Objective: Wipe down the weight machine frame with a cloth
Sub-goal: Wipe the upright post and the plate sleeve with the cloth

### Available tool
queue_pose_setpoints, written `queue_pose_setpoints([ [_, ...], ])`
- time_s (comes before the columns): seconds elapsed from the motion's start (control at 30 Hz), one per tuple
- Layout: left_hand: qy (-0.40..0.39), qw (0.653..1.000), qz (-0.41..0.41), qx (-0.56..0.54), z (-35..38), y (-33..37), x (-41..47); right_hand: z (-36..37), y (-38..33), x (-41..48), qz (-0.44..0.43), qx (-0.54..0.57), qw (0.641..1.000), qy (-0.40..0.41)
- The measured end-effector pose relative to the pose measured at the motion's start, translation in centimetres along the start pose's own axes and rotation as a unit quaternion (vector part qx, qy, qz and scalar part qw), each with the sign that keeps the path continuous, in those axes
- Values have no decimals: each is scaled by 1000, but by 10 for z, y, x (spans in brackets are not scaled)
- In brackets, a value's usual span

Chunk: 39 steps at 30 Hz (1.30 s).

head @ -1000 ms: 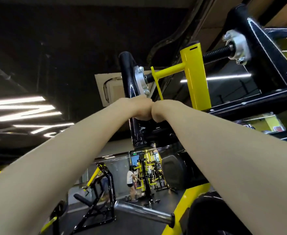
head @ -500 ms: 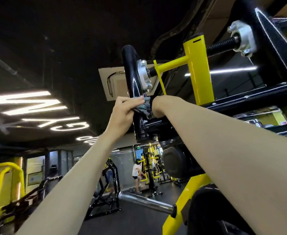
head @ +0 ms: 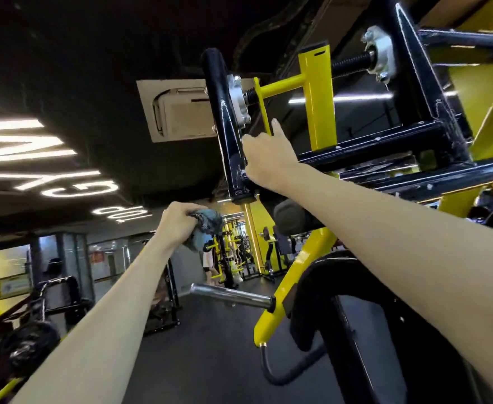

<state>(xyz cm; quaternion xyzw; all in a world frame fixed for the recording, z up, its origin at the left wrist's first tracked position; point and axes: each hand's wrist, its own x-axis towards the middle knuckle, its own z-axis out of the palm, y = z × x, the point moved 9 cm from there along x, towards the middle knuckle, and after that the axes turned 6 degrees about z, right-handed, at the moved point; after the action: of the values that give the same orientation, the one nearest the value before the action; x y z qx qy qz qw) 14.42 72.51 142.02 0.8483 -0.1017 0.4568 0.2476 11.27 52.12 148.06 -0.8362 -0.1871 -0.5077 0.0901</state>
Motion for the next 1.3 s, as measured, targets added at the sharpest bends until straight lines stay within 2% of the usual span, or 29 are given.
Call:
queue_pose_setpoints([
  [0.03, 9, 999, -22, -40, -6, -4, -5, -3, -9, -8, -30, 27, 999, 5],
  [0.1, -4, 990, -76, -116, -6, -4, -19, 0, -20, -27, -39, 139, 988, -50],
  [0.2, -105, 966, -146, -185, 20, 5, -52, 1, -38, -47, -47, 202, 975, -76],
  [0.27, -155, 943, -174, -239, 39, 8, -74, 11, -47, -66, -16, 251, 959, -129],
  [0.33, -186, 921, -194, -283, 56, 10, -97, 32, -53, -95, 24, 305, 925, -227],
  [0.43, -227, 901, -193, -316, 77, 18, -138, 64, -49, -161, 90, 381, 842, -370],
  [0.47, -251, 891, -188, -327, 84, 23, -154, 73, -42, -182, 106, 390, 827, -391],
  [0.57, -313, 856, -183, -369, 102, 47, -204, 90, -14, -235, 126, 355, 822, -427],
  [0.63, -340, 837, -182, -388, 112, 64, -231, 90, 7, -259, 161, 390, 797, -431],
  [0.73, -347, 805, -202, -436, 130, 88, -262, 77, 39, -278, 232, 489, 745, -390],
  [0.87, -322, 764, -247, -502, 164, 115, -285, 61, 74, -296, 245, 444, 783, -359],
  [0.93, -308, 749, -256, -527, 182, 133, -293, 56, 96, -304, 256, 433, 791, -347],
  [1.0, -302, 749, -260, -529, 199, 151, -302, 51, 121, -312, 276, 434, 791, -331],
  [1.1, -295, 747, -269, -531, 224, 174, -320, 51, 151, -330, 306, 452, 772, -326],
  [1.2, -279, 720, -292, -564, 244, 181, -332, 58, 174, -346, 352, 486, 739, -308],
  [1.3, -311, 723, -274, -552, 255, 180, -335, 68, 190, -361, 388, 502, 710, -304],
])
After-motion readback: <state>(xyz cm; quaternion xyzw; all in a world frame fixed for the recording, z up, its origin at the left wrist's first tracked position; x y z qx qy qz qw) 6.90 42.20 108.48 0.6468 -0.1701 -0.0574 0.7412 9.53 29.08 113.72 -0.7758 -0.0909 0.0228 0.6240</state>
